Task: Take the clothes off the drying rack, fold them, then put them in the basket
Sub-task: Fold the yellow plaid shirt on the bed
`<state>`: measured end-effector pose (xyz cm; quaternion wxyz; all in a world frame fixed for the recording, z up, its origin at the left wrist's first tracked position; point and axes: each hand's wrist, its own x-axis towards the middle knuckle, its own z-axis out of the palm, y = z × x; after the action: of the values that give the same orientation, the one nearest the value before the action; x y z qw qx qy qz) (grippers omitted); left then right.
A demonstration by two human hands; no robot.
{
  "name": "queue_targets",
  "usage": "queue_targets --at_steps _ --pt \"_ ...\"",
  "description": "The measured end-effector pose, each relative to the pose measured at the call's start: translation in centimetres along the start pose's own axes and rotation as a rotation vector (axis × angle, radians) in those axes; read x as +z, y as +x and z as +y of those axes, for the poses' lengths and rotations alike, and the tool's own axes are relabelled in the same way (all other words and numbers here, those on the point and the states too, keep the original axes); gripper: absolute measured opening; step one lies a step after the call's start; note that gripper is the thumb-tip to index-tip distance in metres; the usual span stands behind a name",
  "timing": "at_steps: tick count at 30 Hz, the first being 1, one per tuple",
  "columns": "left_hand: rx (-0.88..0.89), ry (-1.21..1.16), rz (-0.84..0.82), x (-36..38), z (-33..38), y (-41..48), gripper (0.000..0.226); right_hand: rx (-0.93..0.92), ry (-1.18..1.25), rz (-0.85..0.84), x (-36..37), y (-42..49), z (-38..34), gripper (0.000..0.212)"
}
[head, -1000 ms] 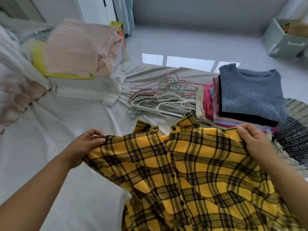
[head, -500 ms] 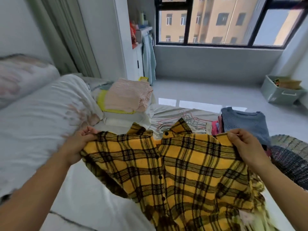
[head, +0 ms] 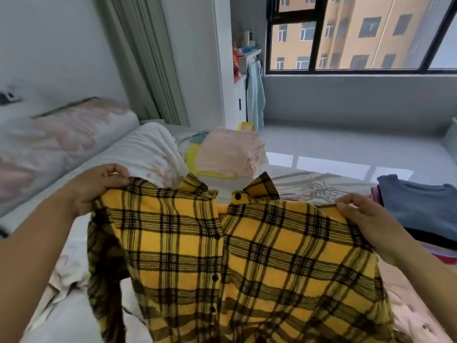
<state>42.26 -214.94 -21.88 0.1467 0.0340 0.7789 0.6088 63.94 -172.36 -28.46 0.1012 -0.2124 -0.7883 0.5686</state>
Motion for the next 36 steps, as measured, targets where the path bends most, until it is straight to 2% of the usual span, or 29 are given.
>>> queue_targets --at_steps 1,5,9,15,17,20,24,27,32,36 --pt "-0.013 0.067 -0.002 0.2 -1.0 1.7 0.042 0.001 -0.055 -0.003 0.8 1.3 0.8 0.016" --pt "-0.105 0.265 -0.032 2.9 -7.9 9.8 0.023 0.079 -0.237 -0.007 5.7 7.0 6.7 0.012" --pt "-0.2 0.304 -0.037 6.4 -16.2 18.0 0.023 0.228 -0.357 0.009 10.7 12.6 14.1 0.011" --pt "-0.273 0.317 -0.008 9.4 -24.9 27.5 0.027 0.343 -0.426 0.202 15.3 19.8 20.8 0.008" --pt "-0.294 0.424 -0.051 9.9 -27.7 29.6 0.015 0.407 -0.509 0.227 16.6 21.3 22.8 0.014" --pt "-0.279 0.64 -0.136 11.7 -31.2 30.8 0.026 0.439 -0.673 0.163 19.0 22.2 25.6 0.026" --pt "-0.137 0.679 -0.383 17.4 -33.4 29.9 0.012 0.384 -0.519 -0.068 23.8 22.6 26.9 0.018" --pt "-0.054 0.652 -0.484 21.6 -35.1 30.0 0.014 0.326 -0.455 -0.138 27.3 24.2 27.7 0.018" --pt "-0.025 0.659 -0.395 27.3 -37.3 32.9 0.021 0.258 -0.433 -0.044 31.7 28.9 29.1 0.023" --pt "-0.055 0.844 -0.296 29.8 -38.4 35.0 0.038 0.313 -0.518 -0.021 33.5 31.4 31.1 0.027"
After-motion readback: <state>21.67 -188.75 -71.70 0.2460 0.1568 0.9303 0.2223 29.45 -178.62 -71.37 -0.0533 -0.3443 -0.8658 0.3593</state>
